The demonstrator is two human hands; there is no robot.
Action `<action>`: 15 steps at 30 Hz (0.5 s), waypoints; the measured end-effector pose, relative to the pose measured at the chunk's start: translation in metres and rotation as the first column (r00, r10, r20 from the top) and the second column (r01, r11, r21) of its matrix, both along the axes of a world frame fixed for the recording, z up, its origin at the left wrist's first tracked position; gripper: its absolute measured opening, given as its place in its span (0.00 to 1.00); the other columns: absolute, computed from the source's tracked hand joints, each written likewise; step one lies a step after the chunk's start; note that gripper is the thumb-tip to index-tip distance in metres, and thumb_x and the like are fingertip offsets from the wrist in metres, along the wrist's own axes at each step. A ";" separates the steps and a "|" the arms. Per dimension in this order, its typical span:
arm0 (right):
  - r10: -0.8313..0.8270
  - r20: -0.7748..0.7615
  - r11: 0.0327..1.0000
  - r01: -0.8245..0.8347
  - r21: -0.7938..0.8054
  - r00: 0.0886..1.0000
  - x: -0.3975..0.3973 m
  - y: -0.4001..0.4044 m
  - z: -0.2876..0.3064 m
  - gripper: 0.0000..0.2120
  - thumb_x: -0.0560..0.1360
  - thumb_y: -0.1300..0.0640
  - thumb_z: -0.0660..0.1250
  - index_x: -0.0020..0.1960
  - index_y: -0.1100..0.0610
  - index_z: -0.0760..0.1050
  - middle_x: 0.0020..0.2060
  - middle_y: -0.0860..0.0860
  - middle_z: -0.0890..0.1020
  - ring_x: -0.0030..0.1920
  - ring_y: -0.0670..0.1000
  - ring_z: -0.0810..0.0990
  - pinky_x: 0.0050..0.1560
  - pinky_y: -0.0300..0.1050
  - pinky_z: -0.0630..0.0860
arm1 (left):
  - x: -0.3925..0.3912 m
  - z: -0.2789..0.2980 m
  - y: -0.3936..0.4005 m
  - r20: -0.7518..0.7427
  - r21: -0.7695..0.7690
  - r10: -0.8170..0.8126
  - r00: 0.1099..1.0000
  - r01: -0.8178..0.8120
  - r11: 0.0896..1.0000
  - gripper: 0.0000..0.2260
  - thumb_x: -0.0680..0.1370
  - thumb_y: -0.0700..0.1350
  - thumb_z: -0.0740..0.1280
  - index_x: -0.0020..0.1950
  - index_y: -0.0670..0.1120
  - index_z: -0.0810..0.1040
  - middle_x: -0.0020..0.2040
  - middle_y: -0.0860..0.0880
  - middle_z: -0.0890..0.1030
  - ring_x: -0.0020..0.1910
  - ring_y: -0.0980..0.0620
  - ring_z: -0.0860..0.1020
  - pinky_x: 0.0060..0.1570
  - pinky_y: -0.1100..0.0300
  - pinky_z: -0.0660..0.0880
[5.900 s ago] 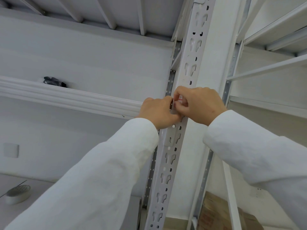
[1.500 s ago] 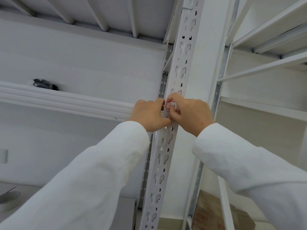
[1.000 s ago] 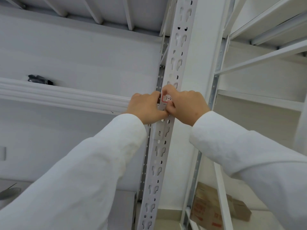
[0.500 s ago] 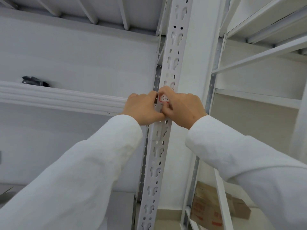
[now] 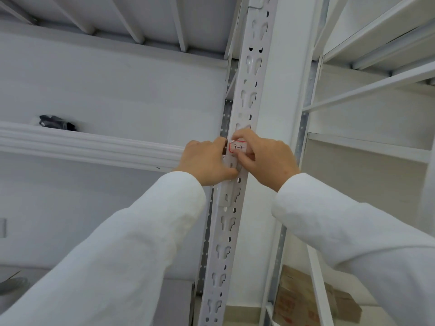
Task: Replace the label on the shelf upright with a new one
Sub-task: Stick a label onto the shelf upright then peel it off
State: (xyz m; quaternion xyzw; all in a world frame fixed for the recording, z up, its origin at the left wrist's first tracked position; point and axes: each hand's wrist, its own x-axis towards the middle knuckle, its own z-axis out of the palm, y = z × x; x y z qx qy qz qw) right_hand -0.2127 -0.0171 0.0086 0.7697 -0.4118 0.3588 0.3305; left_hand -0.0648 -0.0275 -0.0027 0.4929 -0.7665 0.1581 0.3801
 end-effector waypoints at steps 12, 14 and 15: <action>-0.150 -0.238 0.988 0.136 -0.072 0.960 0.005 0.002 0.027 0.11 0.80 0.49 0.55 0.54 0.53 0.72 0.37 0.51 0.79 0.36 0.56 0.74 0.37 0.45 0.67 | 0.000 -0.001 -0.001 0.004 0.002 0.012 1.000 -0.012 1.000 0.17 0.71 0.57 0.65 0.54 0.49 0.68 0.43 0.51 0.76 0.45 0.47 0.73 0.49 0.58 0.60; -0.212 -0.327 0.975 0.176 -0.136 0.921 0.007 0.002 0.032 0.14 0.81 0.49 0.51 0.55 0.56 0.70 0.40 0.53 0.81 0.35 0.56 0.70 0.36 0.46 0.64 | 0.000 0.000 -0.001 0.004 0.003 0.019 1.000 -0.019 1.000 0.20 0.71 0.57 0.65 0.57 0.48 0.69 0.45 0.50 0.77 0.46 0.47 0.73 0.49 0.58 0.60; -0.230 -0.366 0.970 0.181 -0.162 0.902 0.008 0.002 0.033 0.15 0.81 0.50 0.50 0.56 0.57 0.70 0.40 0.54 0.81 0.34 0.56 0.69 0.35 0.46 0.64 | 0.000 0.000 -0.001 0.005 0.005 0.018 1.000 -0.018 1.000 0.20 0.71 0.58 0.65 0.58 0.48 0.69 0.45 0.50 0.77 0.46 0.47 0.73 0.49 0.58 0.60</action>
